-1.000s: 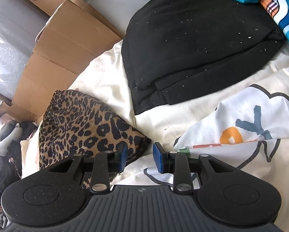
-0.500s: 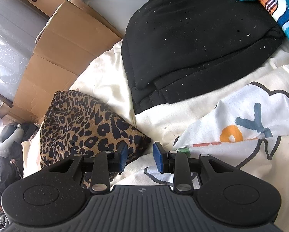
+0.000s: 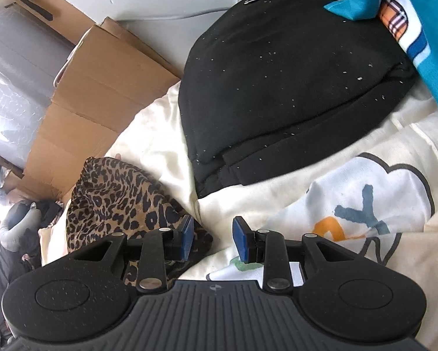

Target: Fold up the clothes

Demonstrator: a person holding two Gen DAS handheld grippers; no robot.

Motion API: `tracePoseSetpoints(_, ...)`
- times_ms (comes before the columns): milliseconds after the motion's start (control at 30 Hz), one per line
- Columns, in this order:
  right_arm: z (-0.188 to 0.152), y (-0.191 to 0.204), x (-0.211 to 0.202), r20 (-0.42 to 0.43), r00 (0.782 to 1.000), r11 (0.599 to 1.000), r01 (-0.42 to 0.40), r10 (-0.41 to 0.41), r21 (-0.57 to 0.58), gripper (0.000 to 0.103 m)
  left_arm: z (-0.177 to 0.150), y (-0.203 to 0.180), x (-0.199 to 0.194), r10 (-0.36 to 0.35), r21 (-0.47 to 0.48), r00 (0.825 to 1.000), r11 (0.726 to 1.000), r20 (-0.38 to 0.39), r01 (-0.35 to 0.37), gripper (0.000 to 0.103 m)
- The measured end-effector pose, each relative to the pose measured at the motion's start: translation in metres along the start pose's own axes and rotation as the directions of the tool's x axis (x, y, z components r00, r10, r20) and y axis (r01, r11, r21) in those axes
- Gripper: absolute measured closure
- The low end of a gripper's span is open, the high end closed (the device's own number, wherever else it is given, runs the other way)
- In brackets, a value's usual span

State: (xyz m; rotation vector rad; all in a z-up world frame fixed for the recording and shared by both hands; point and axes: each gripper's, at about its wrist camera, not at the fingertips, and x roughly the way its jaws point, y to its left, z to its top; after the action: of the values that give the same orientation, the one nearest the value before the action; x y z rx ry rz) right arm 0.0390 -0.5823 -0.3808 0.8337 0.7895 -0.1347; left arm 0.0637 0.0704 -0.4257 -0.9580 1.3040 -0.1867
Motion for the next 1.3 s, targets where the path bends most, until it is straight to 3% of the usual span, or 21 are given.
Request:
tracePoseSetpoints(333,0.022,0.019,0.023,-0.120,0.988,0.990,-0.106,0.094,-0.093,0.065,0.000,-0.009,0.008,0.033,0.012,0.999,0.999,-0.004,-0.033,0.094)
tracePoseSetpoints(600,0.022,0.020,0.058,-0.247,0.968,0.982,-0.080,0.036,-0.173,0.065,0.001,-0.007,0.007,0.044,0.048,0.999,0.998,-0.011,-0.043,0.094)
tracePoseSetpoints(867,0.024,0.019,0.057,-0.271,0.960,0.981,-0.116,0.070,-0.158,0.067,-0.001,-0.006,0.010,0.039,0.052,0.999,0.998,-0.011,-0.038,0.094)
tracePoseSetpoints(1133,0.024,0.022,0.034,-0.241,0.946,0.964,-0.246,0.216,-0.102,0.067,0.000,-0.005,0.014,0.036,0.053,0.999,0.998,-0.018,-0.034,0.093)
tracePoseSetpoints(1300,0.026,0.008,0.046,-0.235,0.957,0.981,-0.185,0.167,-0.053,0.067,-0.002,-0.002,0.011,0.034,0.055,0.999,0.998,-0.023,-0.033,0.093)
